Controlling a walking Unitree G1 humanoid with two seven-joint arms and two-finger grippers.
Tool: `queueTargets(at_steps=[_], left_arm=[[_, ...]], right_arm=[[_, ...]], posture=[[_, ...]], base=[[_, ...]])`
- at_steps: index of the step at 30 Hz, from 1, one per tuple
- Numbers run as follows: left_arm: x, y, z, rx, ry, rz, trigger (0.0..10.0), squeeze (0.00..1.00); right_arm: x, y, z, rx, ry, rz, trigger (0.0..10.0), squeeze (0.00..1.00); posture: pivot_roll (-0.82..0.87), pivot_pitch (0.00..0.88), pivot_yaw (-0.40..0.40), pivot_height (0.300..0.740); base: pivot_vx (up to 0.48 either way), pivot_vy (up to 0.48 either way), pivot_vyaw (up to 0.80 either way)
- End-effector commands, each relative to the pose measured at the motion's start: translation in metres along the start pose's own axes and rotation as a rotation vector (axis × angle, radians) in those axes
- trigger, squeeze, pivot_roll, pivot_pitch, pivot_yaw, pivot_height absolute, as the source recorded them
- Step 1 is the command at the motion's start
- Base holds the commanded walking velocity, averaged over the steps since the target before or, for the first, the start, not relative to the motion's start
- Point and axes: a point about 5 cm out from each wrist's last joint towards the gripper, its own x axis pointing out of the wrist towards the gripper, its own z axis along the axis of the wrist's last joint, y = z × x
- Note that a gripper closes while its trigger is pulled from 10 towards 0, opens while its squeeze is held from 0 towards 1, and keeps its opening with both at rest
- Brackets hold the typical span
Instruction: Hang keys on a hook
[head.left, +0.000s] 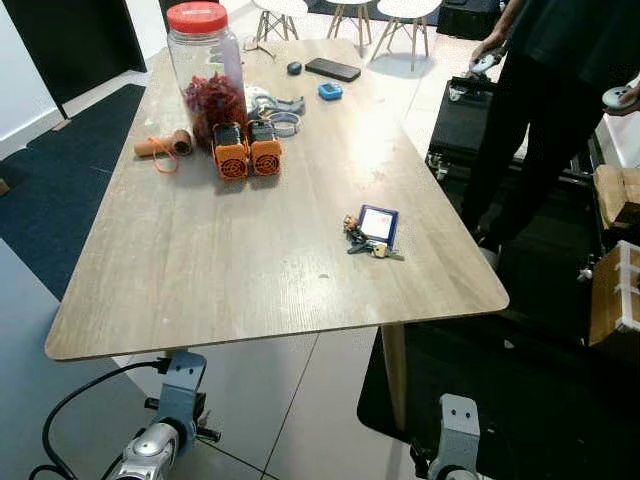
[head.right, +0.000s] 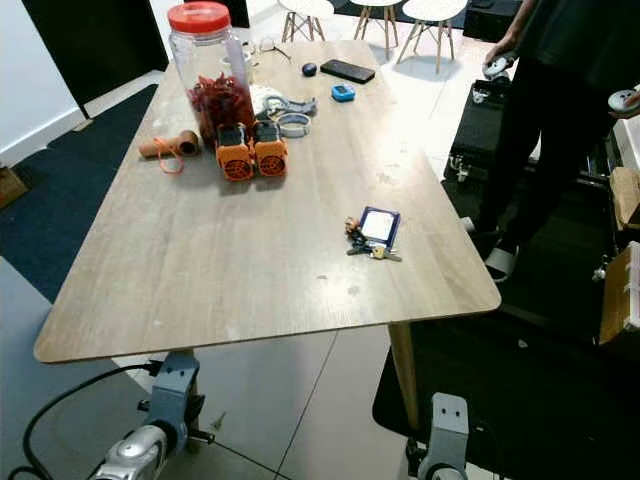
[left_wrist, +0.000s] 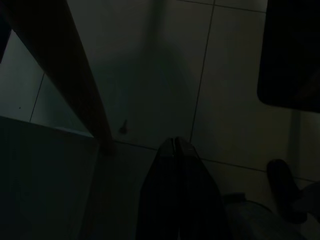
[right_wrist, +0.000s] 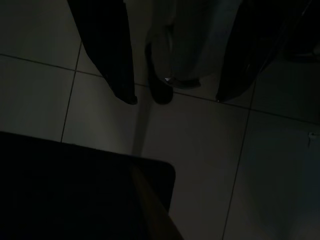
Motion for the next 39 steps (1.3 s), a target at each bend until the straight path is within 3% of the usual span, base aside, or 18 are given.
queueTargets(at_steps=[1,16,27,37,39], left_arm=[[0.001,-0.006,-0.002,0.007,0.009,-0.015,10.0,0.0],[0.004,-0.006,0.005,0.002,-0.003,-0.011,10.0,0.0],[0.014,-0.004,0.031,0.031,-0.019,-0.006,10.0,0.0],[0.018,-0.009,0.038,-0.002,-0.023,-0.011,10.0,0.0],[0.018,-0.011,0.038,0.041,-0.024,-0.039,10.0,0.0]], right_arm=[[-0.001,0.0,-0.005,-0.005,0.021,0.005,10.0,0.0],[0.001,-0.002,0.001,-0.012,0.033,0.013,10.0,0.0],[0.011,0.0,0.031,-0.045,-0.001,0.025,10.0,0.0],[0.015,-0.001,0.054,-0.053,-0.048,0.024,10.0,0.0],[0.015,-0.001,0.054,-0.041,-0.048,0.016,10.0,0.0]], posture=[[0.04,0.034,0.002,0.74],[0.05,0.0,-0.005,0.74],[0.04,0.0,0.02,0.74],[0.04,0.004,0.013,0.74],[0.04,0.02,0.01,0.74]], base=[[0.0,0.0,0.0],[0.0,0.0,0.0],[0.0,0.0,0.0],[0.0,0.0,0.0],[0.0,0.0,0.0]])
